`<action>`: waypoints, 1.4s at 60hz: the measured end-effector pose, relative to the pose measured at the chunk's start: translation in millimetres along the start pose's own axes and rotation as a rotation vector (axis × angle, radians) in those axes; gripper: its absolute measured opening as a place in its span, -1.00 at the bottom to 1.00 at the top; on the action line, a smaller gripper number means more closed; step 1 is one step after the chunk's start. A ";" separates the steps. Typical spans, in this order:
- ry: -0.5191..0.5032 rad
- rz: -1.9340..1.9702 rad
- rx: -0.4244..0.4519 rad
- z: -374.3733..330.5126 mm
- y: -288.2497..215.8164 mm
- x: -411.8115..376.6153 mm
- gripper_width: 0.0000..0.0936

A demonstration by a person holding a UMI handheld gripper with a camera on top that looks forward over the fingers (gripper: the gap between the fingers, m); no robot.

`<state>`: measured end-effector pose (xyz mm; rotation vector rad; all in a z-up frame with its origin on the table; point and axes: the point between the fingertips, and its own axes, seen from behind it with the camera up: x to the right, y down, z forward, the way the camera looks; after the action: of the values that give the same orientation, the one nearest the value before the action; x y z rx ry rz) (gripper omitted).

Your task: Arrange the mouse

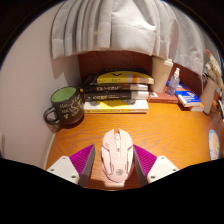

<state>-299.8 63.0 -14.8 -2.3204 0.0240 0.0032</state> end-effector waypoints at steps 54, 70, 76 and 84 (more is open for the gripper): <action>-0.057 -0.154 0.218 -197.5 -166.0 296.2 -0.12; 0.082 -0.088 0.074 -166.5 -70.3 481.4 -0.13; 0.086 -0.075 -0.046 -137.1 -12.6 503.6 -0.13; 0.041 -0.028 -0.139 -105.3 41.8 500.6 -0.13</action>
<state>199.3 -50.8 21.5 -2.4598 0.0123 -0.0584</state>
